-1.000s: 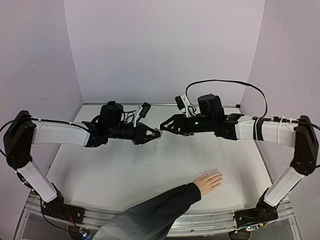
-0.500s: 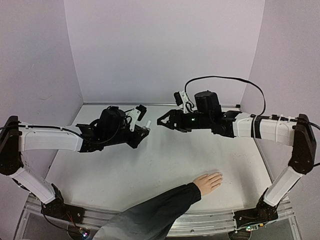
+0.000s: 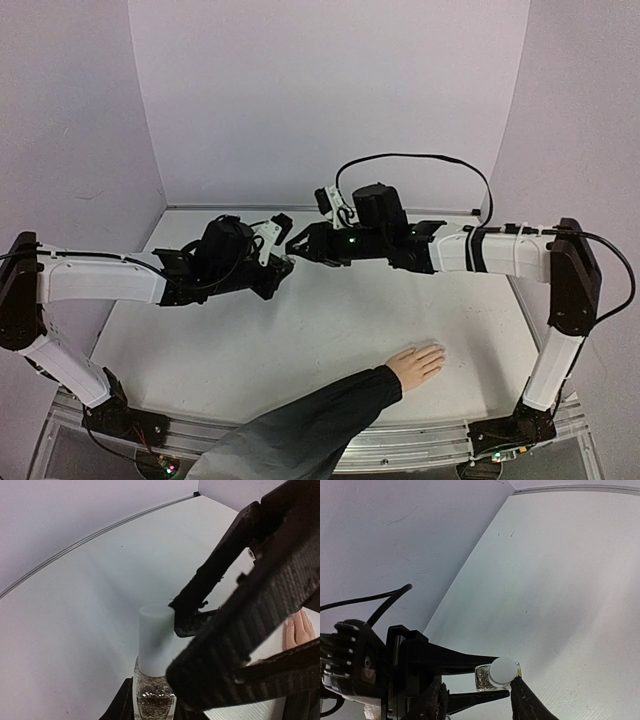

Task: Paint the nails

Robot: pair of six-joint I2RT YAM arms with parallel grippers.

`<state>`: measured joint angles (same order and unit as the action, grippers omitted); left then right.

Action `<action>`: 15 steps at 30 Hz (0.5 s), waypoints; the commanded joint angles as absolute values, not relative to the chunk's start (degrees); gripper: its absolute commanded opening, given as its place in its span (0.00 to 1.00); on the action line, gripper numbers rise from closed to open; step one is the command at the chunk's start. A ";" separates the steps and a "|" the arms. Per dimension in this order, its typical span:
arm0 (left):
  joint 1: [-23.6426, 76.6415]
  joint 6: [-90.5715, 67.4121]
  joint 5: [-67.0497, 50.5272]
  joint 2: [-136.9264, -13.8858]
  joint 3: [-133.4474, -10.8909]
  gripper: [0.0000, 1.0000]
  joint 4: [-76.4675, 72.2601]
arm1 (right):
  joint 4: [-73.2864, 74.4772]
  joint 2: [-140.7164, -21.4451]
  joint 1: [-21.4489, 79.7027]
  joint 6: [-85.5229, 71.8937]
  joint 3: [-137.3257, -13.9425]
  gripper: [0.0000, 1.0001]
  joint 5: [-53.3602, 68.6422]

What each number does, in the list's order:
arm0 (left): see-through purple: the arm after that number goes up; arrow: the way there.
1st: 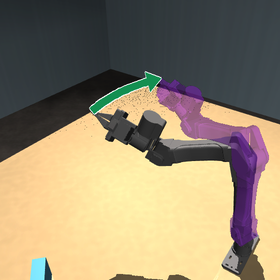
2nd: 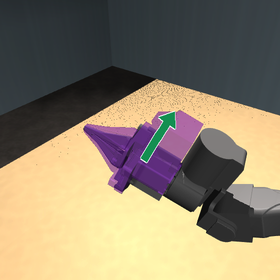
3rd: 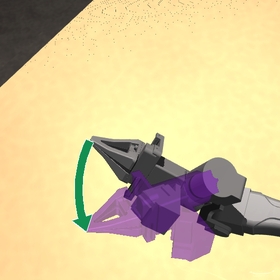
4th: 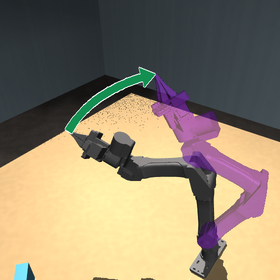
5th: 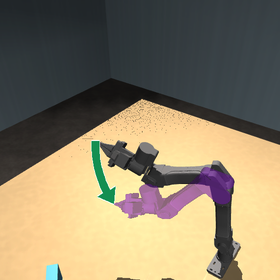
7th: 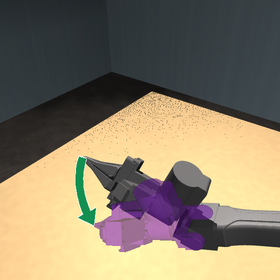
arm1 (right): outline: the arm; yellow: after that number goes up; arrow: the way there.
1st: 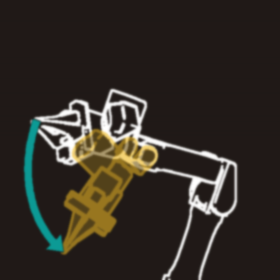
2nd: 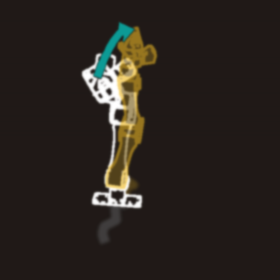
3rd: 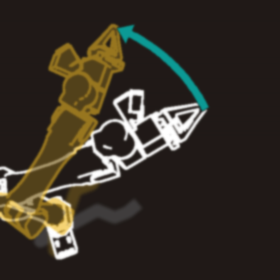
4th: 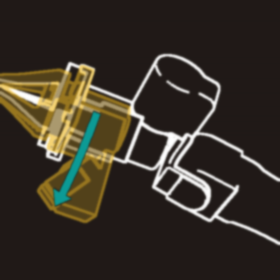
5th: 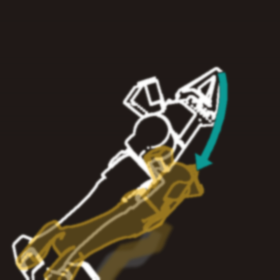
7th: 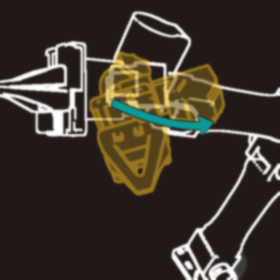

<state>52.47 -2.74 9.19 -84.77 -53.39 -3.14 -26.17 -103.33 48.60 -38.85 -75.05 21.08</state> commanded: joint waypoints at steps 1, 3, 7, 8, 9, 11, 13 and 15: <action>52.89 -1.76 9.53 -82.88 -54.45 0.00 -4.83 | -29.62 -104.77 49.00 -40.17 -78.86 0.41 19.26; 52.93 -1.83 9.46 -82.84 -54.40 0.00 -4.78 | -30.10 -105.22 49.06 -40.72 -79.12 0.38 19.01; 52.99 -1.97 9.49 -82.61 -54.30 0.00 -4.67 | -30.36 -106.32 49.28 -41.40 -79.54 0.33 19.08; 53.00 -1.97 9.48 -82.47 -54.31 0.00 -4.66 | -30.42 -106.65 49.30 -41.57 -79.54 0.33 19.12; 53.00 -2.02 9.44 -82.42 -54.29 0.00 -4.66 | -30.49 -106.96 49.31 -41.63 -79.57 0.31 19.20; 53.00 -2.02 9.50 -82.35 -54.31 0.00 -4.60 | -30.86 -107.22 49.33 -41.57 -79.78 0.23 19.79; 53.00 -2.02 9.32 -82.25 -54.35 0.00 -4.54 | -30.95 -107.39 49.40 -41.48 -79.73 0.21 20.14; 53.00 -2.18 8.81 -81.98 -54.46 0.00 -4.41 | -31.02 -107.53 49.36 -41.28 -79.35 0.19 20.58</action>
